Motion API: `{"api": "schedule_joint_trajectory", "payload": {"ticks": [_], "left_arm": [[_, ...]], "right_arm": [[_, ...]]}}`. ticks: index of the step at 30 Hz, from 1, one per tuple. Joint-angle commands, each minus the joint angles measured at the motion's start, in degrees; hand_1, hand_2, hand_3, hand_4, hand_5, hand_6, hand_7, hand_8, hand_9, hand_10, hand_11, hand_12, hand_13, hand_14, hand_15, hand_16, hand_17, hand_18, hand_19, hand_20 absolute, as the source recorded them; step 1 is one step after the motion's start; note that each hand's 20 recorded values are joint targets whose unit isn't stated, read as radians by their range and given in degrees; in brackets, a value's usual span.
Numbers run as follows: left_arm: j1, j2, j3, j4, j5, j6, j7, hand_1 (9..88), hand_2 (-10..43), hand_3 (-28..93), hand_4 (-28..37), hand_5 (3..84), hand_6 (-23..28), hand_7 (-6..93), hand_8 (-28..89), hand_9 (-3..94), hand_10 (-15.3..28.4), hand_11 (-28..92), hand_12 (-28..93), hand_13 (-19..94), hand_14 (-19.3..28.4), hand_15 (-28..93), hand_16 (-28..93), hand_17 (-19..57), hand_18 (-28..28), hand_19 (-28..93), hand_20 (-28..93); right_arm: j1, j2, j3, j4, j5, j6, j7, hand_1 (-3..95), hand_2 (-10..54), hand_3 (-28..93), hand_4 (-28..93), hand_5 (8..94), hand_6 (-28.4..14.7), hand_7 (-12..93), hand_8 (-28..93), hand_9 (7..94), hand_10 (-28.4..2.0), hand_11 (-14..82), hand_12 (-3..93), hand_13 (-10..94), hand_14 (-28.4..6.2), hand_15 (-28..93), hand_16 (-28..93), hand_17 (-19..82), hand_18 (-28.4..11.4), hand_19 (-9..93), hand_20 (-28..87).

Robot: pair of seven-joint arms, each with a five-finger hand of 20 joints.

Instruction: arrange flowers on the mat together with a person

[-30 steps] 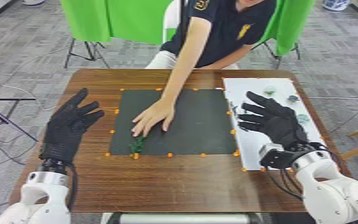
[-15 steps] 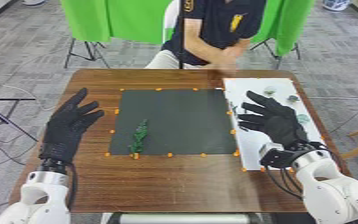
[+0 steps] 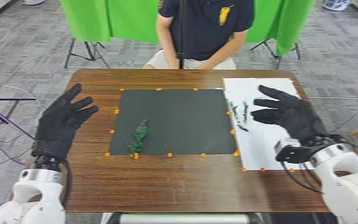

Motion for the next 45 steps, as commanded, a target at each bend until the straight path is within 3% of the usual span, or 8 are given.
{"api": "schedule_joint_trajectory", "payload": {"ticks": [1,9,12,23,24,39,40,45], "left_arm": [[1.5,-0.13,-0.41,-0.74,0.28,0.85,-0.21,25.9,4.6,77,-22.6,36.6,5.6,11.1,-8,38.1,19.3,22,11,30,27.8,50,-7,-8.1,28.4,52,13],[2.1,0.78,-0.46,-1.16,-0.54,2.22,0.77,25.9,4.6,77,-22.6,36.6,5.6,11.3,-8,38.1,19.4,22,11,30,27.9,50,-7,-8.1,28.4,52,13],[2.3,0.45,-0.75,-1.2,-0.15,1.9,0.24,25.9,4.6,77,-22.7,36.7,5.7,11.3,-8,38.2,19.5,22,11,30,27.9,50,-7,-8.1,28.4,52,13],[2.7,2.29,0.31,-1.08,-1.49,2.82,3.03,26.0,4.6,77,-22.8,36.6,5.8,11.4,-8,38.2,19.5,22,11,30,27.9,50,-8,-8.0,28.4,52,13],[2.7,1.73,0.02,-1.12,-1.07,2.52,2.45,26.0,4.6,77,-22.8,36.6,5.8,11.4,-8,38.3,19.5,22,11,30,27.9,50,-8,-8.0,28.4,52,13],[2.2,1.28,-0.03,-0.94,-0.74,2.37,2.26,26.2,4.7,77,-22.8,36.6,5.8,11.5,-9,38.3,19.4,23,11,30,28.0,50,-8,-8.1,28.4,52,13],[1.9,0.68,-0.21,-0.86,-0.24,1.9,1.37,26.2,4.7,77,-22.8,36.6,5.8,11.4,-9,38.3,19.5,23,11,30,28.0,50,-8,-8.1,28.4,52,13],[1.9,0.94,-0.11,-0.84,-0.47,2.08,1.88,26.1,4.7,77,-22.8,36.6,5.8,11.5,-8,38.3,19.5,23,11,30,28.0,50,-8,-8.1,28.4,52,13]], "right_arm": [[-6.3,6.5,9.9,-2.7,-9.0,1.7,2.9,16.7,6.8,81,-27,42.0,0.9,14,-11,46.1,-16.5,12.9,14.6,43,-19.0,36,15,14,-28.1,63,18],[-15.5,11.9,15.4,-5.2,-26.7,7.5,8.3,20.5,3.6,80,-26,45.6,-1.0,16,-12,50.9,-16.0,18.6,14.2,50,-18.2,46,11,23,-26.8,72,17],[-18.1,12.9,16.0,-5.5,-32.6,8.9,10.9,22.1,2.0,79,-25,47.3,-1.6,17,-12,52.6,-15.8,19.9,14.4,52,-17.3,48,11,26,-26.1,74,17],[-19.3,16.8,10.3,-3.4,-55.2,9.1,21.7,26.2,-2.0,77,-24,53.2,-2.4,20,-12,59.2,-14.9,26.6,15.7,59,-15.0,55,11,32,-24.1,79,13],[-19.2,16.9,9.8,-3.2,-55.8,8.8,22.4,26.3,-2.1,77,-24,53.4,-2.5,20,-13,59.3,-14.8,26.8,15.7,59,-14.9,55,11,32,-24.0,79,13],[-14.0,20.1,-0.7,1.9,-66.5,2.3,26.6,28.0,-2.8,75,-24,56.4,-2.8,21,-13,61.3,-14.5,29.1,15.4,61,-14.3,57,11,34,-23.2,82,7],[-13.8,20.4,-1.4,2.0,-67.8,1.9,27.2,28.1,-2.8,75,-24,56.7,-2.7,21,-12,61.5,-14.5,29.1,15.4,61,-14.2,57,11,34,-23.2,83,7],[-11.8,21.9,-5.9,3.3,-74.0,2.1,28.8,29.7,-2.6,73,-23,60.9,-2.7,22,-13,65.0,-14.7,28.8,15.3,63,-13.8,57,11,37,-21.2,83,6]]}}
